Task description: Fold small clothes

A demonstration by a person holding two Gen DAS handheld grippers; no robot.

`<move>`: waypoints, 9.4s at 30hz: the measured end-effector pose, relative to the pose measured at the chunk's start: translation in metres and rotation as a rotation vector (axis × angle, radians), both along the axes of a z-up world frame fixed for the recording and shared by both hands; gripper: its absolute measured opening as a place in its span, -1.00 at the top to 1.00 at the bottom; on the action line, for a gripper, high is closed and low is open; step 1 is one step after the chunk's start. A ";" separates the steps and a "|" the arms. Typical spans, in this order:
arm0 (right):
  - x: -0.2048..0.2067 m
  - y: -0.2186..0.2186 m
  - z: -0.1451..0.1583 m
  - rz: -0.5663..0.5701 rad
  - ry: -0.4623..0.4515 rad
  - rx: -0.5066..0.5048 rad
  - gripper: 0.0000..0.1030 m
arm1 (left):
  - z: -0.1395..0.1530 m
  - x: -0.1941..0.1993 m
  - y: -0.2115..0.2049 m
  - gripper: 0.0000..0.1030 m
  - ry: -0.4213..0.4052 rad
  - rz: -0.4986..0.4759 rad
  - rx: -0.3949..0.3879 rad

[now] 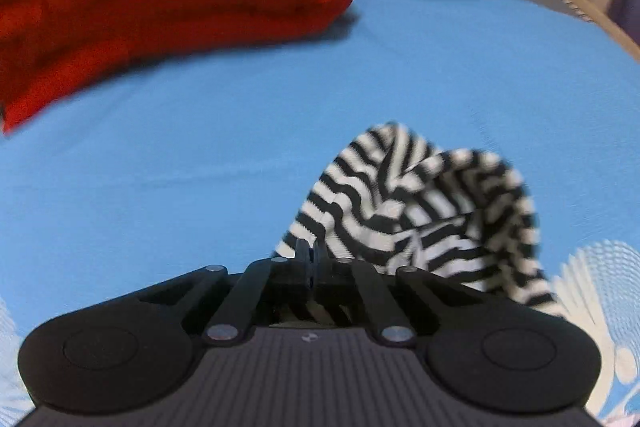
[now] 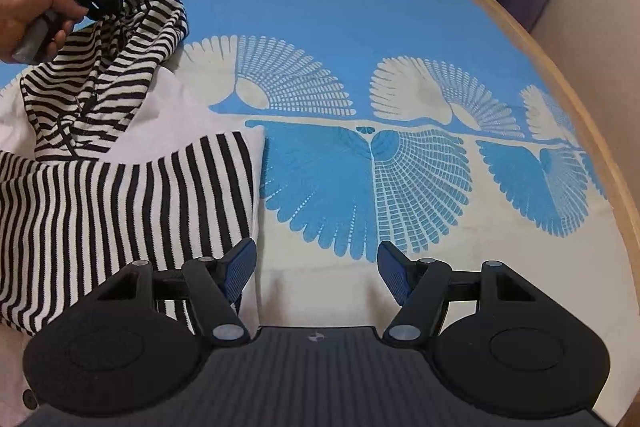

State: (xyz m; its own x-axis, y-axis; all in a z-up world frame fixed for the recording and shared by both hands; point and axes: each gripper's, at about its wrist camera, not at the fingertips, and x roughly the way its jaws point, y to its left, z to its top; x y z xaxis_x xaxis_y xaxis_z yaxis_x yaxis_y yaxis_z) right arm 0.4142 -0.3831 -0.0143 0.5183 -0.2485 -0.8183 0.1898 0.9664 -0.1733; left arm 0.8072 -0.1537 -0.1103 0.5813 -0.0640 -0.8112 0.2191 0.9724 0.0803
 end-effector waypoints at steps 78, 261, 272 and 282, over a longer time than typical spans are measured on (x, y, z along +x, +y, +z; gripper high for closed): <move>0.023 0.037 -0.023 -0.131 -0.029 0.645 0.94 | 0.030 -0.356 0.214 0.12 0.257 0.506 -0.722; -0.288 0.022 -0.045 -0.139 0.035 0.304 0.80 | 0.023 -0.657 0.218 0.56 0.200 0.291 -0.228; -0.284 0.028 -0.060 -0.151 0.086 0.276 0.39 | 0.007 -0.649 0.227 0.13 0.257 0.357 -0.215; -0.282 0.033 -0.062 -0.130 0.091 0.248 0.39 | 0.003 -0.647 0.224 0.14 0.256 0.340 -0.197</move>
State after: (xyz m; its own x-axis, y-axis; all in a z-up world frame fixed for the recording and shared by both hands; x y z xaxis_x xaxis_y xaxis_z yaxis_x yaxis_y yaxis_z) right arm 0.1322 -0.3499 -0.0762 0.4168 -0.0941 -0.9041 0.3092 0.9500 0.0437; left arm 0.1603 0.0701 -0.1071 0.3789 -0.0720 -0.9226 -0.1256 0.9837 -0.1283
